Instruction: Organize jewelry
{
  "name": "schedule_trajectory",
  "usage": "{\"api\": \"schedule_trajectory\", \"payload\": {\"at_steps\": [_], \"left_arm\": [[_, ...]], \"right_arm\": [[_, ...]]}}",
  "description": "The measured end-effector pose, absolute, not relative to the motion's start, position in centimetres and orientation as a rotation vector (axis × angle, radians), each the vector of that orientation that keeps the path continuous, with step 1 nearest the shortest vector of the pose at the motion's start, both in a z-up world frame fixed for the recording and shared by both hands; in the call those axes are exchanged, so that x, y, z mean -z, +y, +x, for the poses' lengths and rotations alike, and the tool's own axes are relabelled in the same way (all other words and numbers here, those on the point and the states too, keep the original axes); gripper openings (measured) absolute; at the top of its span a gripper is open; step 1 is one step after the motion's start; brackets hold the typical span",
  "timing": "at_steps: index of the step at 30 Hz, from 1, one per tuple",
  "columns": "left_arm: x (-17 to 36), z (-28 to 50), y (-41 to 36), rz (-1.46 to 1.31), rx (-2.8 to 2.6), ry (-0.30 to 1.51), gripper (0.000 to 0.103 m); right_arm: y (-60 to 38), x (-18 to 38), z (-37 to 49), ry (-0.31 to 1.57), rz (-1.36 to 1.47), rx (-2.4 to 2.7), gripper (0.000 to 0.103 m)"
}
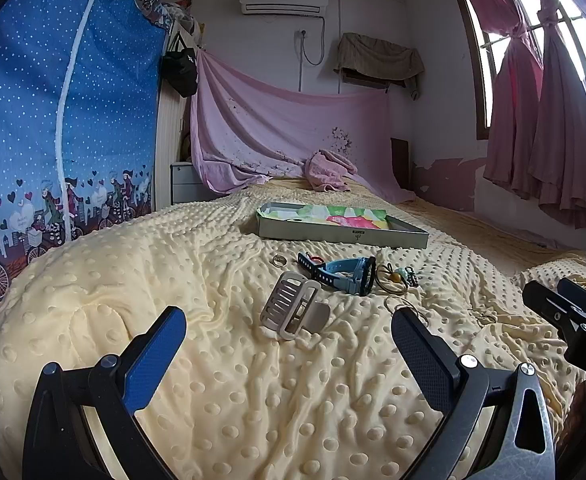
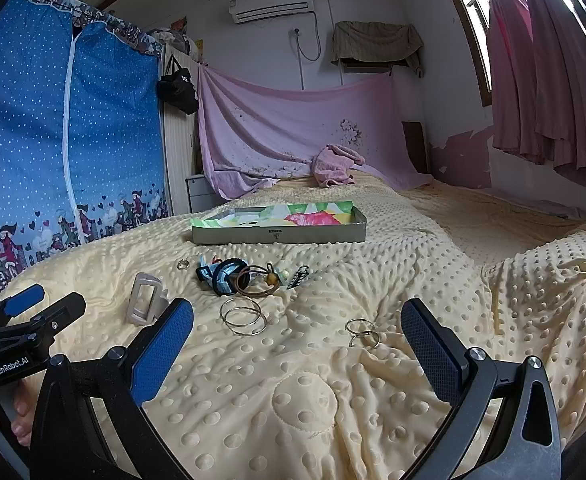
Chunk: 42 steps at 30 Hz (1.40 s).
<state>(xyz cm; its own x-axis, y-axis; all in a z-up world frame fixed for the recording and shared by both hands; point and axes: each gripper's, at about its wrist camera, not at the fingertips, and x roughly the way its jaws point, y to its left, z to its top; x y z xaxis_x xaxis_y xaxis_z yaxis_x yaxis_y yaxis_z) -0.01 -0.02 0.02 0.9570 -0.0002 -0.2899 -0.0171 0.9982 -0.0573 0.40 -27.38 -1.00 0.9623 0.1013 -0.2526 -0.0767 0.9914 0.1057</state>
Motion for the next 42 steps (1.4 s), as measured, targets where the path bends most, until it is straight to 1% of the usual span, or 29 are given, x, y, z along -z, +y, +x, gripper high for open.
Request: {"api": "schedule_trajectory", "payload": {"at_steps": [42], "left_arm": [[-0.17,-0.40,-0.35,-0.054,-0.010,0.289,0.103]], "right_arm": [[-27.39,0.91,0.19,0.258,0.097,-0.090,0.102]]}}
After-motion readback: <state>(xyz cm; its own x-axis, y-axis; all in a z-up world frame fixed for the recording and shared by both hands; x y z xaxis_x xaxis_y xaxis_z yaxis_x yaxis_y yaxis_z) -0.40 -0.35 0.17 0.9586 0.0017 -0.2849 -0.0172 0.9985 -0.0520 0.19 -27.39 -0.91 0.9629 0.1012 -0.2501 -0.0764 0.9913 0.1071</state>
